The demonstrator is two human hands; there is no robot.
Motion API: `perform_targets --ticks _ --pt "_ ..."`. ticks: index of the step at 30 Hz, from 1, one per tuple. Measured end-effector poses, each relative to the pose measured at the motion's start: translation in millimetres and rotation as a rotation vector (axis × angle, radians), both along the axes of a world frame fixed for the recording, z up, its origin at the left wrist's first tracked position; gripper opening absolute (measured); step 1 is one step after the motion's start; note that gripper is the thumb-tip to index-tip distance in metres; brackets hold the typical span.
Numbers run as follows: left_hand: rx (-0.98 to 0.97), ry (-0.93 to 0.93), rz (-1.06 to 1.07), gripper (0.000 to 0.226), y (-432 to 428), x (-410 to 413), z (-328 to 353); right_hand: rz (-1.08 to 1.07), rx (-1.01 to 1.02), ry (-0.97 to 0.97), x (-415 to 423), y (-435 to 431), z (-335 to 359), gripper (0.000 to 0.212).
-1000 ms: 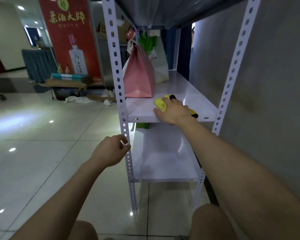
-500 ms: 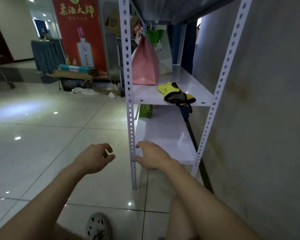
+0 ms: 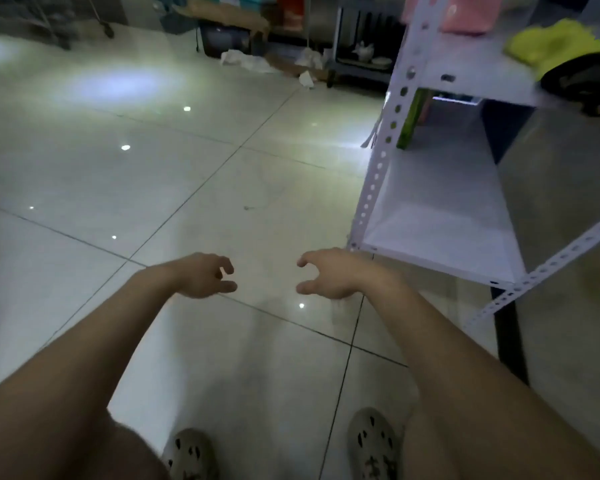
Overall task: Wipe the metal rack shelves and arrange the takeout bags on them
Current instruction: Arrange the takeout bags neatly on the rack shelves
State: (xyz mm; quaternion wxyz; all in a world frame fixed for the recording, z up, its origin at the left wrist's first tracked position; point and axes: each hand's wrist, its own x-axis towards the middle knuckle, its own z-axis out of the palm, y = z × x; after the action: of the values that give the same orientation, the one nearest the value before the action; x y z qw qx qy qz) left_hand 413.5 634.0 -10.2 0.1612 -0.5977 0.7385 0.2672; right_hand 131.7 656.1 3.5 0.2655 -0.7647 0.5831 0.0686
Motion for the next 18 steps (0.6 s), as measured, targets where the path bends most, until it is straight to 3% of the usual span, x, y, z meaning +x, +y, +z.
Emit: perform_targets --ticks 5,10,14,18 --pt "-0.034 0.115 0.116 0.058 -31.5 19.6 -27.4 0.015 0.103 -0.046 0.1 -32.5 -39.0 0.064" --pt "0.026 0.254 0.193 0.045 -17.4 25.0 -40.3 -0.145 0.271 -0.211 -14.1 -33.4 -49.3 0.052" --pt "0.197 0.218 0.232 0.040 6.5 30.7 -17.8 -0.246 0.332 -0.269 -7.6 -42.2 -20.6 0.048" --pt "0.291 0.202 0.257 0.041 14.6 40.9 57.8 -0.132 0.430 -0.102 4.4 -50.2 49.5 0.055"
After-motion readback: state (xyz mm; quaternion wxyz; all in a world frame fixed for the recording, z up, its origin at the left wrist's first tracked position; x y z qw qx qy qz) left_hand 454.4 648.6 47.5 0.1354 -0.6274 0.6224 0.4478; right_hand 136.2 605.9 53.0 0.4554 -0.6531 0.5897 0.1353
